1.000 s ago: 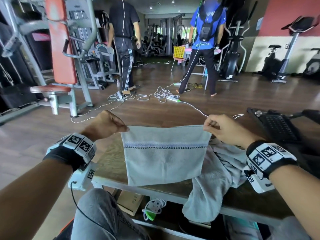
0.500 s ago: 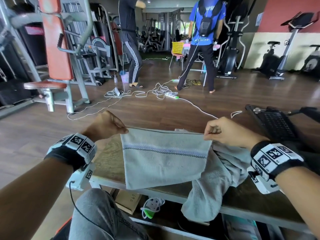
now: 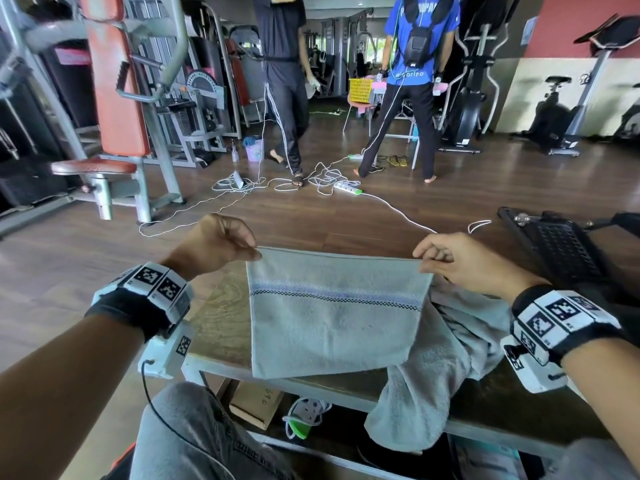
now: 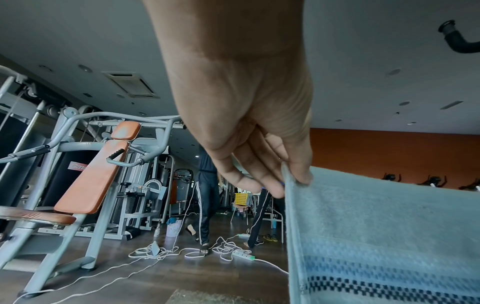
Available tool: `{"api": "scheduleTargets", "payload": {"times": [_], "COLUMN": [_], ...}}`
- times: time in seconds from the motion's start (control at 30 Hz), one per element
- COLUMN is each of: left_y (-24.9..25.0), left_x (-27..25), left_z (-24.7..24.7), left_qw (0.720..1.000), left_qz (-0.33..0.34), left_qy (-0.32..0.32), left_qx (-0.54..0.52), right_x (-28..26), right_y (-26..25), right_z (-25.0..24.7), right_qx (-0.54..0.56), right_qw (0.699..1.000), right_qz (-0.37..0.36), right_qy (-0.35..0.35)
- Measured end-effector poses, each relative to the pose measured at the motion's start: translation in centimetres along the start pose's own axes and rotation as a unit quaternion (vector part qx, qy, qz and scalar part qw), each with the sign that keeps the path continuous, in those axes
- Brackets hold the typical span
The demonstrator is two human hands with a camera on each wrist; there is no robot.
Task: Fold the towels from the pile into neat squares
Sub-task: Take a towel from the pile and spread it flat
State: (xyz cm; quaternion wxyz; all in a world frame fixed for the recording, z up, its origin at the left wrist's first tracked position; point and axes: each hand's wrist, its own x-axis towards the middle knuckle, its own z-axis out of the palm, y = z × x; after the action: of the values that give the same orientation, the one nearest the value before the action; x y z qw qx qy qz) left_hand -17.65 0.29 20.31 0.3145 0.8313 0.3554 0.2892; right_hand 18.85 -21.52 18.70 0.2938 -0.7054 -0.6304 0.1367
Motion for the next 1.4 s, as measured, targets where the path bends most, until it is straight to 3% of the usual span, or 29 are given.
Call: {"api": "scheduleTargets", "payload": {"times": [0.2,0.37,0.53,0.63,0.77,0.87,0.97,1.1,1.27,1.4], "left_y": [3.0,6.1,6.6,4.1,-0.3,-2.3,-4.0,-5.3,-6.7,-9.2], "left_x": [2.8,6.2,5.6,2.7,-2.3,-5.1,-6.3,-5.4,-2.2,-0.7], "left_z": [-0.9,-1.4,-0.1,2.2,5.5,7.5,9.4,11.1,13.6,16.2], "left_qw": [0.997,0.99,0.979,0.985,0.977,0.945,0.925,0.937,0.967,0.974], "left_qz": [0.029,0.076,0.13,0.14,0.163,0.074,-0.011,-0.058,-0.072,-0.105], "left_qy": [0.012,0.089,0.135,0.069,-0.122,-0.286,-0.342,-0.305,-0.204,-0.145], "left_qx": [0.073,0.082,0.074,0.073,0.069,0.14,0.164,0.158,0.135,0.143], "right_x": [2.6,4.5,2.0,-2.1,-7.4,-10.0,-10.8,-9.2,-5.0,-0.9], "right_y": [-1.9,-3.2,-2.0,-0.6,2.1,4.4,5.2,6.4,9.1,11.1], "right_z": [-3.2,-6.9,-7.2,-5.3,-1.0,2.3,4.4,5.0,5.9,7.9], "right_qx": [-0.092,-0.17,-0.203,-0.168,-0.14,-0.121,-0.095,-0.086,-0.081,-0.076], "right_qw": [0.995,0.974,0.955,0.977,0.985,0.961,0.944,0.952,0.977,0.986], "right_qz": [0.012,0.011,-0.016,-0.013,0.05,0.105,0.117,0.129,0.138,0.135], "right_qy": [0.043,0.152,0.216,0.128,-0.088,-0.224,-0.293,-0.265,-0.139,-0.06]}}
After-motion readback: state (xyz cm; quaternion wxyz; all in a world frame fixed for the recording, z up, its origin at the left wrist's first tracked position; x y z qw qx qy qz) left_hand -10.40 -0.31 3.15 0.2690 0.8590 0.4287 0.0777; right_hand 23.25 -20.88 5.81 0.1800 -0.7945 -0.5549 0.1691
